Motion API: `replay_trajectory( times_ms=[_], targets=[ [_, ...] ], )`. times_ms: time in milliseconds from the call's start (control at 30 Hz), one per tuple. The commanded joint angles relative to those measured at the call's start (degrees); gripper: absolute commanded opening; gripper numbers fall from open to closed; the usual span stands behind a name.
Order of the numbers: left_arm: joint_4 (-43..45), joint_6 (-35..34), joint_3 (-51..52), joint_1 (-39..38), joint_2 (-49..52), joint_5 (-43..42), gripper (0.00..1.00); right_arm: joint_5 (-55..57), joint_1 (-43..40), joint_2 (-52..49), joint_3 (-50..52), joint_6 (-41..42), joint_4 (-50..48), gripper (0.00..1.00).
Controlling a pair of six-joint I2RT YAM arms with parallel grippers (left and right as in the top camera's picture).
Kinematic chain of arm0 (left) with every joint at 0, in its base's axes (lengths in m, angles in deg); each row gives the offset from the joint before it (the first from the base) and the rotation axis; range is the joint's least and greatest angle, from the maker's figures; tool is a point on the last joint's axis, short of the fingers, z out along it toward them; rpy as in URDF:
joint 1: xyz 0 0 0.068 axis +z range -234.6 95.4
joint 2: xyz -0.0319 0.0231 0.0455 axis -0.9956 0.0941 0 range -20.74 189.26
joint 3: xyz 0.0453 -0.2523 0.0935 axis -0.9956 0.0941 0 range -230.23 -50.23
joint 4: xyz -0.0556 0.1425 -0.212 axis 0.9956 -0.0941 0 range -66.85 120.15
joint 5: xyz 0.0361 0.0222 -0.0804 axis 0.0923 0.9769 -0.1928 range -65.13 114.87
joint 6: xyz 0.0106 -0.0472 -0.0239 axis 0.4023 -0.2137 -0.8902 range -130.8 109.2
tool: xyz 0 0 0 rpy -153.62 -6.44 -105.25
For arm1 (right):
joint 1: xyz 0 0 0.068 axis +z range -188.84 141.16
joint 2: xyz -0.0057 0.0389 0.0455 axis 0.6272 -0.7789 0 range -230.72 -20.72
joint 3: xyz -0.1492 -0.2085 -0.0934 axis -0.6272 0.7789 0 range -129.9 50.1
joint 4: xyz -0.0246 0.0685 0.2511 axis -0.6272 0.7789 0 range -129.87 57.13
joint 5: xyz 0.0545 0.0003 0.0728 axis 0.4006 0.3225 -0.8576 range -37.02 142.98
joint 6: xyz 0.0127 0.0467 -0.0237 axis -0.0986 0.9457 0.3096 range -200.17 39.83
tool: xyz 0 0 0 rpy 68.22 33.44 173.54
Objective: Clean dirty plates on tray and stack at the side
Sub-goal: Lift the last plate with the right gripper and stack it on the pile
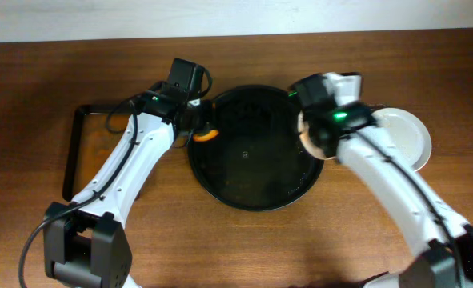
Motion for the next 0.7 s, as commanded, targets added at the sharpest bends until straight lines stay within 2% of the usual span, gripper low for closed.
replay_trajectory(
  times_ms=[0,133,300,467,667],
  targets=[
    [6.2,5.6,2.7,0.3,-0.4,-19.1,0.01,-12.7,-11.5,5.4,-2.4,1.8,0.0,0.04],
    [13.0,7.3,5.8,0.3,2.3,-32.6,0.01,-28.1,-27.4,5.3,-2.4,1.8,0.0,0.04],
    [16.5,9.6,6.4,0.1,8.7,-43.5,0.01,-39.2,-40.6,2.4,-2.2,1.8,0.0,0.04],
    [19.6,11.1,6.4,-1.3,14.8,-50.2,0.01,-39.7,-45.1,-0.8,-1.6,1.8,0.1,0.04],
    [21.4,13.2,6.4,-4.1,18.9,-53.0,0.00,-39.1,-47.3,-3.4,-1.6,1.8,-0.7,0.05]
  ],
)
